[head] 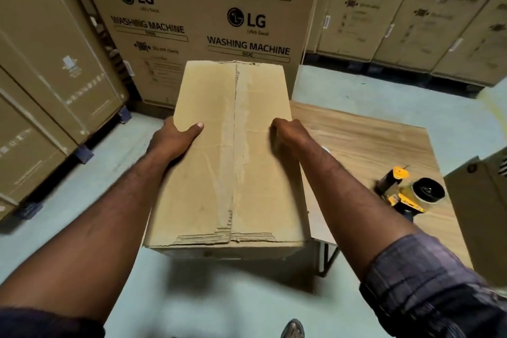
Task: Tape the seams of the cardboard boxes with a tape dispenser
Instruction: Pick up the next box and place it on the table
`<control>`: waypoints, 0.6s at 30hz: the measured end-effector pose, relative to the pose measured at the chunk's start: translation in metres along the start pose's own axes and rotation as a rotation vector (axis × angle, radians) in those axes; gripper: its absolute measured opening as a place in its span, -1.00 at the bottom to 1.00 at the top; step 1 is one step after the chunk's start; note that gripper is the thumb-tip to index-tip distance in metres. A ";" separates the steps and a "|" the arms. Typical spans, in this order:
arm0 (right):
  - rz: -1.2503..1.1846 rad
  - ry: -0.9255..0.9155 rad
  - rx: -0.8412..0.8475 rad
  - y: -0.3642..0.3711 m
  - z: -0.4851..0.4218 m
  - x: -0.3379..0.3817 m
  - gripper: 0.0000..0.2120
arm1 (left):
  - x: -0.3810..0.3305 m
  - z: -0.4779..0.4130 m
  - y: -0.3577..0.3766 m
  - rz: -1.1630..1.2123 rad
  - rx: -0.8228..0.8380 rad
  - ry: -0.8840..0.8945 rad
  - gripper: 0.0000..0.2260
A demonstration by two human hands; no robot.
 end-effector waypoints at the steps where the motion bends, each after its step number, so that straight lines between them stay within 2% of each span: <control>1: 0.005 -0.005 -0.019 -0.017 -0.013 -0.009 -0.41 | -0.011 0.008 0.018 0.007 0.013 -0.004 -0.27; 7: 0.005 0.002 -0.101 -0.102 -0.071 -0.060 -0.50 | -0.068 0.053 0.102 -0.002 0.080 0.014 -0.19; 10: -0.008 0.004 -0.121 -0.127 -0.091 -0.078 -0.51 | -0.091 0.063 0.132 -0.030 0.098 0.036 -0.24; 18: -0.059 -0.031 -0.140 -0.145 -0.122 -0.098 -0.47 | -0.124 0.053 0.177 -0.070 0.175 0.062 -0.21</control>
Point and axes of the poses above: each hand's wrist, its own z-axis away from the middle knuckle, its own y-axis out of the palm, x = y × z, the point moved 8 cm from there along -z, towards the middle knuckle, and after that the axes turned 15 degrees about -x, right-handed, at the moved point
